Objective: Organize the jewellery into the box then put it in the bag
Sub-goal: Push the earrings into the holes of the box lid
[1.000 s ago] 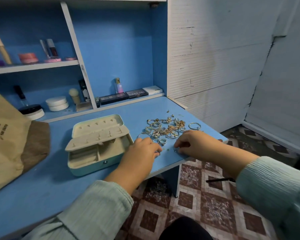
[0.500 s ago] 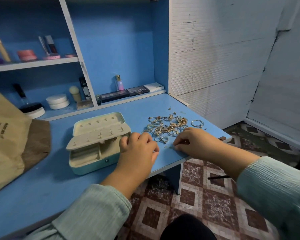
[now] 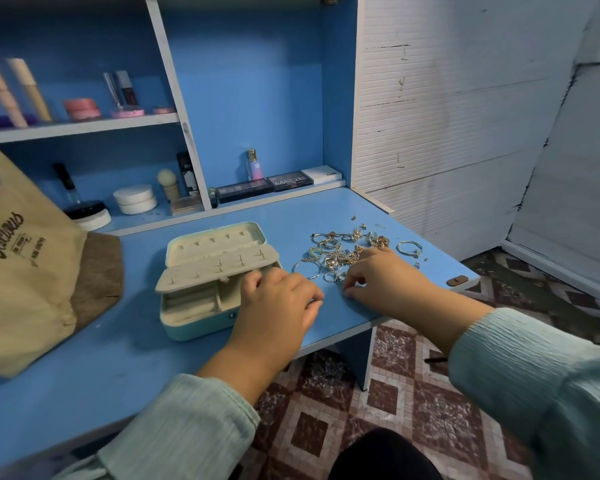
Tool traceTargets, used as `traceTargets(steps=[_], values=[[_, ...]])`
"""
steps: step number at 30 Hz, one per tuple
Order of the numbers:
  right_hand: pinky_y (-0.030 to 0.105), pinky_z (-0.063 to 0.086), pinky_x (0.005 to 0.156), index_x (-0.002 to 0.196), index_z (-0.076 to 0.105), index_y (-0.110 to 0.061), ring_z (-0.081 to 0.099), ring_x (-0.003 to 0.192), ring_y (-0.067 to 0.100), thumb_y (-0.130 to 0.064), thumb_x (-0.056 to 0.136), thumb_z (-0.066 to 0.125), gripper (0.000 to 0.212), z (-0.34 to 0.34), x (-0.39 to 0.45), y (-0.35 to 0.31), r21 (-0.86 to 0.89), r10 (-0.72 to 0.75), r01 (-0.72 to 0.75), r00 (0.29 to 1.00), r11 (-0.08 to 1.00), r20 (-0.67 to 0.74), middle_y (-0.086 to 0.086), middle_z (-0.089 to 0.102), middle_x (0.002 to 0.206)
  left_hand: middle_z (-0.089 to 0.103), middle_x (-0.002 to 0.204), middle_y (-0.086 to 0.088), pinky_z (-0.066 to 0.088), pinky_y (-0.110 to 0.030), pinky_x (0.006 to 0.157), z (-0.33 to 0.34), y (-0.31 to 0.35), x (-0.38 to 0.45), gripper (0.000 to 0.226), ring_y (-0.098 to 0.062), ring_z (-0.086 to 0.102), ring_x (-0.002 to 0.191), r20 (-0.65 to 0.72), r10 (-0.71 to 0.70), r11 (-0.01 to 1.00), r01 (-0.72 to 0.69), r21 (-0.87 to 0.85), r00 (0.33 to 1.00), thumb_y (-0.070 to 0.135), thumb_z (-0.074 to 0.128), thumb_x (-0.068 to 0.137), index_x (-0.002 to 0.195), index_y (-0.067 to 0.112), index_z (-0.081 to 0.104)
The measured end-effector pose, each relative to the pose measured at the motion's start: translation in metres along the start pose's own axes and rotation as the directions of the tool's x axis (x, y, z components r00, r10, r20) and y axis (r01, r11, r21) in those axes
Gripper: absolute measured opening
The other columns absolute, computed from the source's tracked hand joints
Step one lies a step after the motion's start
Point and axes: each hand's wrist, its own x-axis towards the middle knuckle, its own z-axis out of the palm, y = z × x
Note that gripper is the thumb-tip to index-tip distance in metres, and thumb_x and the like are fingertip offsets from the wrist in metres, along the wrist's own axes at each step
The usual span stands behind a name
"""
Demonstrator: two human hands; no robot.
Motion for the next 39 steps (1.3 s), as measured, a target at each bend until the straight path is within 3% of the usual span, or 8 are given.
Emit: traceTargets(steps=[3,6,8,11,14,21,28,39], values=[[0.034,0.044,0.089,0.093,0.067,-0.022,0.039,0.11,0.02,-0.022,0.087,0.055,0.013,0.0,0.003,-0.001,-0.024,0.017,-0.016,1.0,1.0,0.017,-0.003,0.05,0.103,0.061,0.069,0.017,0.023,-0.03,0.072,-0.005,-0.001,-0.001,0.024,-0.012,0.058,0.07,0.001,0.009,1.0,-0.009,-0.016,1.0,0.038,0.043,0.079,0.071,0.032,0.064],[0.027,0.037,0.091,0.092,0.067,-0.018,0.04,0.108,0.02,-0.018,0.087,0.053,0.015,-0.001,0.005,-0.003,-0.04,0.002,0.0,0.999,0.999,0.041,0.0,0.054,0.104,0.061,0.068,0.017,0.023,-0.03,0.071,-0.009,-0.001,-0.001,0.024,-0.012,0.059,0.069,0.005,0.006,0.999,-0.006,-0.032,1.0,0.037,0.042,0.079,0.071,0.032,0.064],[0.022,0.034,0.087,0.093,0.067,-0.012,0.045,0.103,0.018,-0.015,0.087,0.051,0.017,-0.002,0.006,-0.005,-0.032,-0.006,0.007,0.999,0.999,0.046,0.001,0.058,0.101,0.061,0.068,0.017,0.023,-0.029,0.071,-0.011,-0.002,-0.002,0.023,-0.012,0.059,0.069,0.002,0.0,0.999,0.0,-0.043,1.0,0.036,0.043,0.079,0.071,0.031,0.064],[0.025,0.046,0.073,0.087,0.064,-0.012,0.056,0.088,0.017,-0.014,0.086,0.052,0.013,-0.005,0.006,-0.007,0.051,0.006,-0.007,1.0,0.999,0.027,0.001,0.063,0.092,0.061,0.067,0.017,0.023,-0.029,0.071,-0.012,-0.005,-0.004,0.023,-0.013,0.059,0.068,-0.003,-0.01,0.999,0.009,-0.042,1.0,0.036,0.043,0.079,0.071,0.031,0.064],[0.021,0.04,0.063,0.082,0.061,-0.016,0.053,0.078,0.014,-0.014,0.085,0.054,0.008,-0.008,0.005,-0.008,0.106,-0.003,0.0,1.0,0.994,0.024,-0.003,0.06,0.084,0.061,0.067,0.016,0.023,-0.031,0.07,-0.013,-0.008,-0.005,0.023,-0.014,0.059,0.068,0.007,-0.013,1.0,0.013,-0.027,1.0,0.036,0.043,0.079,0.071,0.031,0.064],[0.027,0.045,0.067,0.079,0.058,-0.016,0.052,0.075,0.017,-0.011,0.082,0.054,0.007,-0.006,0.006,-0.012,0.059,-0.063,0.059,0.995,0.997,0.071,0.0,0.059,0.081,0.061,0.068,0.017,0.023,-0.03,0.07,-0.014,-0.01,-0.007,0.024,-0.013,0.058,0.069,0.022,-0.022,1.0,0.023,-0.016,1.0,0.037,0.043,0.079,0.071,0.031,0.064],[0.032,0.045,0.066,0.073,0.051,-0.016,0.054,0.076,0.022,-0.01,0.082,0.049,0.011,-0.003,0.005,-0.01,-0.005,-0.135,0.135,0.99,0.991,0.025,0.004,0.059,0.077,0.062,0.069,0.016,0.023,-0.03,0.071,-0.014,-0.014,-0.011,0.022,-0.013,0.058,0.071,0.021,-0.038,0.998,0.039,-0.043,0.999,0.037,0.044,0.079,0.072,0.031,0.064],[0.035,0.049,0.071,0.075,0.058,-0.012,0.056,0.079,0.022,-0.013,0.083,0.051,0.011,0.002,0.001,-0.01,0.02,-0.171,0.172,0.984,0.985,-0.049,0.004,0.062,0.08,0.06,0.067,0.017,0.022,-0.029,0.071,-0.018,-0.025,-0.021,0.022,-0.012,0.058,0.072,0.003,-0.102,0.992,0.102,-0.069,0.995,0.037,0.043,0.078,0.069,0.03,0.061]])
